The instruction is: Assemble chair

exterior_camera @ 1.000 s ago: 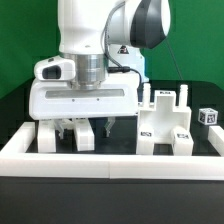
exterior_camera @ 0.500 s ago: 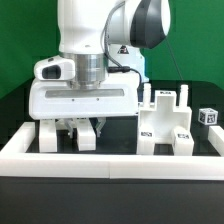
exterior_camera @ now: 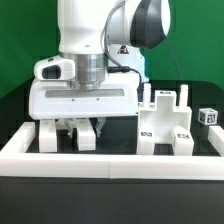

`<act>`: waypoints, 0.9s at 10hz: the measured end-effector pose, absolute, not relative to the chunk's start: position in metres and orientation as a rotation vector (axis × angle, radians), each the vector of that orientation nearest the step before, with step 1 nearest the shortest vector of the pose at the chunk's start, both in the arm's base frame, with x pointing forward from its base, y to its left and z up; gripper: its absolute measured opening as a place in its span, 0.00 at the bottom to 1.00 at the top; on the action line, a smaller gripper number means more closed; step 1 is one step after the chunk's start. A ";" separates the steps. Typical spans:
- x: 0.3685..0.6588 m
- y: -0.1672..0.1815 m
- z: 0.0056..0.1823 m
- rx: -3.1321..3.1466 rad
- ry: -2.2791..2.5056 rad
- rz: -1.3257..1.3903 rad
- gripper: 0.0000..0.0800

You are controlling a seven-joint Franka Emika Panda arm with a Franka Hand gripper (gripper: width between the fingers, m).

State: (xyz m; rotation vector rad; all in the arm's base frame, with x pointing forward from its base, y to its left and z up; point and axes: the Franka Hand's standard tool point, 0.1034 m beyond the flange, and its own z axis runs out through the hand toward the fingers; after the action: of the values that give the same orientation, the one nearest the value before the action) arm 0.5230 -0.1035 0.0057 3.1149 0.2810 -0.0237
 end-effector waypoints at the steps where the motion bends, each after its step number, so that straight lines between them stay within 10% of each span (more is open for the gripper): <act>1: 0.523 -0.103 0.006 3.116 0.272 -0.025 0.36; 9: 0.532 -0.084 0.083 3.189 0.030 0.029 0.36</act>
Offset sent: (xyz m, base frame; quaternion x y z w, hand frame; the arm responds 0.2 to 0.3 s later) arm -0.0183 -0.0050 0.0400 -0.0183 -0.0086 0.0576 0.9981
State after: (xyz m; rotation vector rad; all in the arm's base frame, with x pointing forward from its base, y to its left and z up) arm 0.5321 -0.0841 0.0827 3.1887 0.0301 0.0289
